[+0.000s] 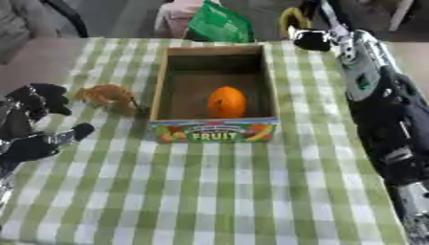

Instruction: Pick up objects on the table and place them in the box.

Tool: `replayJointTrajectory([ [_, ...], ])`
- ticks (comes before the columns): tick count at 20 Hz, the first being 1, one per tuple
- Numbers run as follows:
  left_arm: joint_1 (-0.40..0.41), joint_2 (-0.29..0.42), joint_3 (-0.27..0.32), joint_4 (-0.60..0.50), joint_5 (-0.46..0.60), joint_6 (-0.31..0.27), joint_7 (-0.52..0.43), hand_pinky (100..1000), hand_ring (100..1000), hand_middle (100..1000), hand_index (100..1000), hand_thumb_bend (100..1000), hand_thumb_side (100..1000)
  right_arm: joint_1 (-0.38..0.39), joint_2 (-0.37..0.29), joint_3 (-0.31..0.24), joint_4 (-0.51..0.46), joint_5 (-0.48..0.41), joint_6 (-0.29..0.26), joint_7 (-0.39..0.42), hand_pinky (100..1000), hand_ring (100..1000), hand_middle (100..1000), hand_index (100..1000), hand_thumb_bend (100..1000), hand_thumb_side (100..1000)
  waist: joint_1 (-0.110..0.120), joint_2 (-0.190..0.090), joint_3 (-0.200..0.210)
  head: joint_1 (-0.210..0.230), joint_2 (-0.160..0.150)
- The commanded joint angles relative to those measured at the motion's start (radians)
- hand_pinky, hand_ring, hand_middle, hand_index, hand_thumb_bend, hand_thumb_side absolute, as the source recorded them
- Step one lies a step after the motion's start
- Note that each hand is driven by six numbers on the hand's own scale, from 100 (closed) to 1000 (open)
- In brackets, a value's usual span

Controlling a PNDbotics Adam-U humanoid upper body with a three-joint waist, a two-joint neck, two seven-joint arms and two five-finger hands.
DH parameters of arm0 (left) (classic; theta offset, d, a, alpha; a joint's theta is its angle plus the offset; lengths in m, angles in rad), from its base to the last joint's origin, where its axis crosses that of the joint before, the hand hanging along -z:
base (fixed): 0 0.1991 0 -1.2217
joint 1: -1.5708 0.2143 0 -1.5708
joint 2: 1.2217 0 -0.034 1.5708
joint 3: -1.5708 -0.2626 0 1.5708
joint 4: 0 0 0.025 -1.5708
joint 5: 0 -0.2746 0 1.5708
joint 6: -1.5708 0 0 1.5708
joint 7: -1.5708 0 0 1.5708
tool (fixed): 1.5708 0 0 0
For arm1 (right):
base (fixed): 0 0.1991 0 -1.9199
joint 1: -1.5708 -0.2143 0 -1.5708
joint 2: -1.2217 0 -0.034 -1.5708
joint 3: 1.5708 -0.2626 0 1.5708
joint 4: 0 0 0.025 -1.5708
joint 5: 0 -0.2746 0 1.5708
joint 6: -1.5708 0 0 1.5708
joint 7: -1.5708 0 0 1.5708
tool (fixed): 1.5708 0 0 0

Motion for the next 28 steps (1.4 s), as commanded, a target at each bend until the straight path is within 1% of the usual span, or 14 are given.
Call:
replayJointTrajectory([
  [1, -0.009, 0.006, 0.0, -0.017, 0.003, -0.001, -0.003, 677, 525, 528, 676, 784, 151, -0.042, 0.017, 0.021, -0.046, -0.018, -0.027, 0.023, 639, 716, 402, 386, 100, 203, 0.001, -0.02, 0.003, -0.005, -0.003],
  [5, -0.01, 0.004, -0.002, -0.018, 0.003, -0.002, -0.006, 677, 526, 529, 675, 785, 151, -0.05, 0.055, 0.054, -0.039, 0.008, -0.063, 0.048, 639, 716, 407, 392, 100, 198, 0.001, -0.02, 0.005, -0.008, -0.004],
  [10, -0.011, 0.002, -0.001, -0.018, 0.003, -0.002, -0.005, 677, 526, 529, 675, 786, 152, -0.032, 0.098, 0.083, 0.008, 0.076, -0.112, 0.076, 648, 731, 433, 422, 100, 203, 0.004, -0.019, 0.007, -0.009, -0.006],
  [12, -0.01, 0.002, -0.001, -0.018, 0.003, -0.001, -0.005, 677, 526, 529, 675, 786, 152, -0.023, 0.109, 0.09, 0.027, 0.098, -0.131, 0.086, 655, 740, 476, 469, 100, 210, 0.004, -0.018, 0.006, -0.009, -0.005],
  [13, -0.01, 0.002, 0.0, -0.018, 0.003, -0.001, -0.005, 677, 526, 529, 675, 786, 152, -0.019, 0.112, 0.094, 0.035, 0.107, -0.142, 0.093, 661, 748, 511, 528, 100, 216, 0.004, -0.018, 0.005, -0.009, -0.005],
  [14, -0.01, 0.002, 0.0, -0.018, 0.002, -0.001, -0.004, 677, 526, 529, 675, 786, 152, -0.016, 0.115, 0.097, 0.041, 0.116, -0.151, 0.099, 662, 750, 517, 539, 100, 217, 0.004, -0.018, 0.004, -0.008, -0.005],
  [15, -0.011, 0.002, 0.0, -0.017, 0.002, -0.001, -0.004, 677, 526, 529, 675, 786, 152, -0.013, 0.117, 0.098, 0.046, 0.124, -0.159, 0.105, 671, 765, 569, 635, 100, 226, 0.004, -0.018, 0.003, -0.008, -0.005],
  [17, -0.01, 0.002, 0.001, -0.017, 0.002, -0.001, -0.004, 677, 526, 529, 675, 786, 152, -0.007, 0.117, 0.098, 0.05, 0.133, -0.171, 0.117, 685, 790, 651, 758, 100, 230, 0.005, -0.018, 0.002, -0.007, -0.005],
  [19, -0.009, 0.003, 0.002, -0.016, 0.001, -0.001, -0.003, 677, 526, 529, 675, 786, 152, -0.003, 0.112, 0.095, 0.044, 0.126, -0.178, 0.124, 697, 817, 740, 852, 100, 223, 0.005, -0.018, 0.0, -0.005, -0.005],
  [20, -0.009, 0.004, 0.003, -0.015, 0.001, -0.001, -0.002, 677, 526, 529, 675, 786, 151, -0.001, 0.109, 0.093, 0.039, 0.117, -0.18, 0.127, 699, 819, 746, 857, 100, 221, 0.005, -0.019, -0.001, -0.004, -0.005],
  [21, -0.009, 0.005, 0.003, -0.015, 0.001, -0.001, -0.001, 677, 526, 529, 675, 787, 151, 0.0, 0.105, 0.092, 0.032, 0.107, -0.184, 0.13, 707, 834, 782, 891, 100, 207, 0.006, -0.02, -0.002, -0.003, -0.004],
  [22, -0.009, 0.006, 0.004, -0.014, 0.0, 0.0, 0.0, 677, 526, 529, 675, 787, 151, 0.001, 0.1, 0.091, 0.024, 0.096, -0.187, 0.133, 708, 834, 785, 893, 100, 205, 0.005, -0.021, -0.003, -0.002, -0.004],
  [23, -0.01, 0.007, 0.004, -0.013, 0.0, 0.0, 0.0, 677, 526, 529, 675, 786, 150, 0.002, 0.095, 0.09, 0.015, 0.084, -0.191, 0.135, 715, 844, 813, 915, 100, 197, 0.005, -0.022, -0.005, -0.001, -0.003],
  [28, -0.017, 0.023, 0.006, -0.006, -0.005, 0.0, 0.003, 677, 526, 529, 675, 785, 146, 0.013, 0.065, 0.087, -0.039, 0.022, -0.191, 0.143, 717, 846, 813, 917, 100, 170, 0.005, -0.027, -0.015, 0.008, 0.0],
])
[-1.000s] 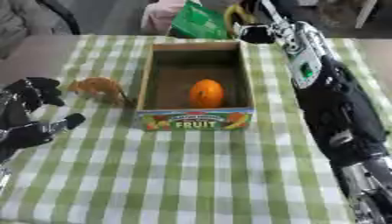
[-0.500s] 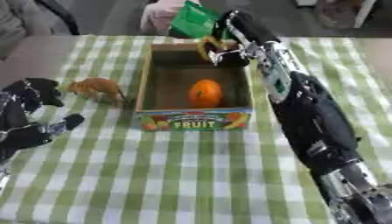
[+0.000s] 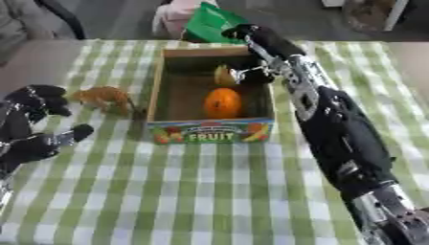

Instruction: Pick up objects on the table and place them in the box.

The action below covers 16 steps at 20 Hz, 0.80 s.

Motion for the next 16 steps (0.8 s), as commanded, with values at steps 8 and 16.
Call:
replayJointTrajectory([
  [8, -0.096, 0.162, 0.018, 0.028, -0.044, -0.003, 0.009, 677, 531, 534, 678, 785, 119, 0.049, -0.144, 0.007, -0.216, -0.169, -0.02, 0.002, 716, 830, 750, 893, 100, 141, 0.002, -0.033, -0.028, 0.035, 0.009],
  [16, -0.215, 0.337, -0.001, 0.155, -0.132, -0.019, -0.044, 683, 554, 553, 690, 789, 154, 0.167, -0.275, 0.022, -0.413, -0.291, -0.049, -0.047, 714, 815, 735, 883, 100, 104, -0.003, -0.045, -0.063, 0.067, 0.012],
])
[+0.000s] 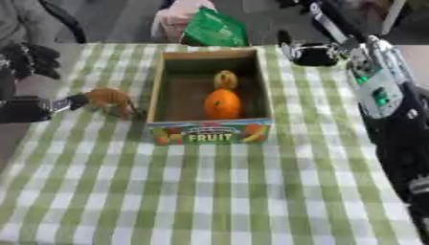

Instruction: Pick up objects on the table and place them in the box.

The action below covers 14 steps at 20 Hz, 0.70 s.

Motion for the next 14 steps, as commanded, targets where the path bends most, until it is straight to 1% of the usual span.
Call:
replayJointTrajectory([
  [1, -0.053, 0.107, -0.015, 0.053, -0.045, -0.013, -0.039, 683, 557, 555, 693, 792, 160, 0.023, -0.08, -0.004, -0.097, -0.056, -0.01, -0.029, 715, 815, 734, 883, 100, 102, -0.001, -0.021, -0.007, 0.016, 0.001],
  [4, -0.113, 0.185, -0.05, 0.129, -0.093, -0.032, -0.087, 687, 573, 562, 698, 816, 178, 0.081, -0.12, -0.013, -0.176, -0.104, 0.006, -0.039, 716, 815, 734, 883, 100, 100, -0.004, -0.024, -0.023, 0.03, 0.0],
  [7, -0.167, 0.235, -0.094, 0.203, -0.14, -0.056, -0.133, 693, 595, 576, 704, 830, 181, 0.126, -0.142, -0.024, -0.248, -0.151, 0.039, -0.03, 717, 816, 732, 884, 100, 100, -0.005, -0.027, -0.042, 0.043, -0.001],
  [10, -0.22, 0.244, -0.14, 0.287, -0.192, -0.072, -0.185, 700, 613, 584, 704, 826, 178, 0.159, -0.156, -0.035, -0.305, -0.202, 0.07, -0.012, 719, 817, 732, 885, 100, 100, -0.003, -0.03, -0.06, 0.052, -0.002],
  [14, -0.273, 0.214, -0.171, 0.398, -0.26, -0.116, -0.253, 702, 620, 584, 700, 825, 173, 0.187, -0.167, -0.051, -0.35, -0.271, 0.101, 0.011, 721, 820, 731, 886, 100, 102, -0.002, -0.032, -0.076, 0.058, 0.002],
])
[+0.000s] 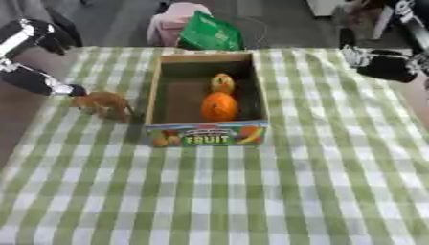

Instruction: Pick up objects on the table and place them in the box.

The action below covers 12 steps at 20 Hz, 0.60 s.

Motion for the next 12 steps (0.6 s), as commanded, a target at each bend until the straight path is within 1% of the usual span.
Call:
replayJointTrajectory([
  [1, -0.044, 0.005, -0.016, 0.075, -0.055, -0.037, -0.053, 703, 621, 580, 700, 825, 173, -0.001, -0.039, -0.026, -0.051, -0.058, 0.025, 0.015, 722, 821, 731, 887, 100, 106, 0.002, -0.02, -0.005, 0.008, 0.003],
  [3, -0.059, -0.011, -0.023, 0.125, -0.086, -0.066, -0.084, 702, 620, 579, 699, 825, 171, 0.01, -0.042, -0.035, -0.062, -0.089, 0.037, 0.027, 722, 822, 730, 888, 100, 110, 0.003, -0.02, -0.01, 0.009, 0.004],
  [7, -0.081, -0.042, -0.021, 0.22, -0.146, -0.121, -0.145, 699, 611, 574, 695, 827, 171, 0.027, -0.05, -0.051, -0.076, -0.15, 0.057, 0.049, 724, 824, 728, 889, 100, 122, 0.003, -0.021, -0.016, 0.011, 0.008],
  [12, -0.094, -0.084, 0.005, 0.293, -0.231, -0.165, -0.21, 693, 602, 563, 688, 829, 167, 0.037, -0.057, -0.065, -0.086, -0.235, 0.075, 0.08, 725, 824, 725, 889, 100, 132, 0.001, -0.022, -0.02, 0.011, 0.009],
])
